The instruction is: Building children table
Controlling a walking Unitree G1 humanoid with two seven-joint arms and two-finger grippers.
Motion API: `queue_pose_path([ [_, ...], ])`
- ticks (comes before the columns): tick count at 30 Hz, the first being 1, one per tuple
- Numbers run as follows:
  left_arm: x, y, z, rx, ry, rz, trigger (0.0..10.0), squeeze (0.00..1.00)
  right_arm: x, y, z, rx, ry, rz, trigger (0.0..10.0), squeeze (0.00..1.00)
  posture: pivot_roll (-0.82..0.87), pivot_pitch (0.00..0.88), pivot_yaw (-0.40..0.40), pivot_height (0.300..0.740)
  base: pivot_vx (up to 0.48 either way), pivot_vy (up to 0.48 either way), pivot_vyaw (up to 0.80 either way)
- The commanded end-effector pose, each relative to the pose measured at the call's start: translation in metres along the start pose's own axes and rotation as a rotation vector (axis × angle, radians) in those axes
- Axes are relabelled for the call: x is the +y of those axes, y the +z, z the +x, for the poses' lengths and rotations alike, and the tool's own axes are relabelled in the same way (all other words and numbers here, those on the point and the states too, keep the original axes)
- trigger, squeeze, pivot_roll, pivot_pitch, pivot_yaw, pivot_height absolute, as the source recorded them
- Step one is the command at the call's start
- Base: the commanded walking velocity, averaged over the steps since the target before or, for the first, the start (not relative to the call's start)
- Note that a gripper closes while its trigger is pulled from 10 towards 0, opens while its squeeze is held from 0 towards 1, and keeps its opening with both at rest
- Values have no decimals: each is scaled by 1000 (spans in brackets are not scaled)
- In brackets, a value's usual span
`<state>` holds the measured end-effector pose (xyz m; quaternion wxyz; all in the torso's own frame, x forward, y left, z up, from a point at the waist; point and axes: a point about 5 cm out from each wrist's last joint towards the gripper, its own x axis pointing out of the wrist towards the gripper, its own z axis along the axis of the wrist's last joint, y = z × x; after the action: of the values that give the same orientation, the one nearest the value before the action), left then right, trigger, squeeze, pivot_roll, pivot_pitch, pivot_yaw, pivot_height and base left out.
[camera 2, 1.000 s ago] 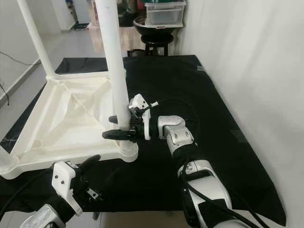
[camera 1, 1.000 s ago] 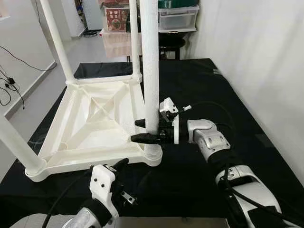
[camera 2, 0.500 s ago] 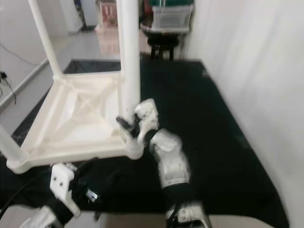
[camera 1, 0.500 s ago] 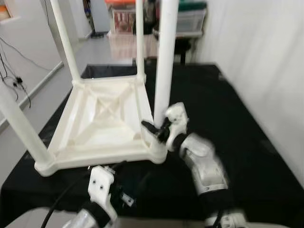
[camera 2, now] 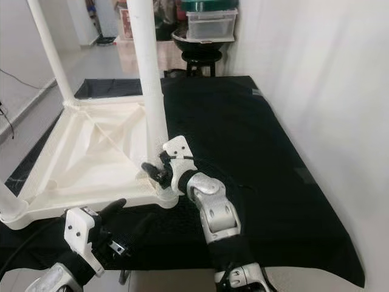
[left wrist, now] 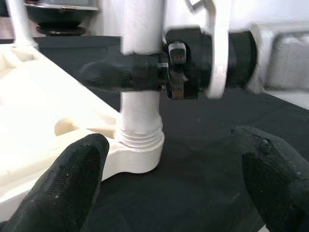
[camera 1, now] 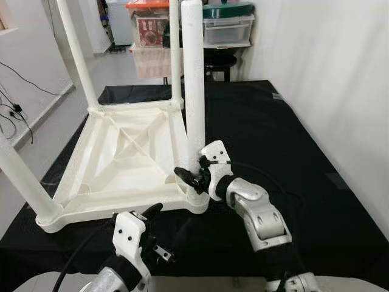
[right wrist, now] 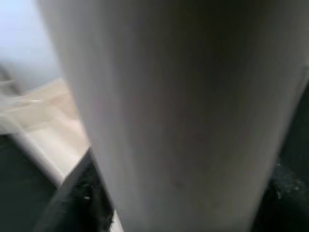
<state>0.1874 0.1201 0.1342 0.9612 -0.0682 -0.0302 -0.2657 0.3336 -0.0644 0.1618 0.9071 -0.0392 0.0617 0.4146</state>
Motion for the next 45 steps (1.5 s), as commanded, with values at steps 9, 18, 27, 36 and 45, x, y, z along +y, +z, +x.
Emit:
queue_pose_path([
  [9, 0, -5, 1, 17, -5, 2, 10000, 0, -22, 23, 4, -52, 444, -87, 10000, 0, -3, 1, -23, 740, 0, 0, 0],
  [18, 0, -5, 0, 21, -2, 3, 10000, 0, -27, 23, 9, -28, 526, -41, 0, 0, 7, 6, -22, 740, 0, 0, 0],
  [27, -2, -3, 0, 17, -1, 0, 10000, 0, -39, 10, 1, -23, 425, -58, 0, 0, -6, 32, -20, 740, 0, 0, 0],
  [36, -1, 0, -5, 16, 0, 0, 10000, 0, 2, -27, -3, 64, -224, -10, 0, 0, -47, 51, 1, 740, 0, 0, 0],
  [45, 0, -1, -3, 12, 3, -2, 10000, 0, 10, -23, 12, 53, -160, -39, 10000, 0, -22, 44, -20, 740, 0, 0, 0],
])
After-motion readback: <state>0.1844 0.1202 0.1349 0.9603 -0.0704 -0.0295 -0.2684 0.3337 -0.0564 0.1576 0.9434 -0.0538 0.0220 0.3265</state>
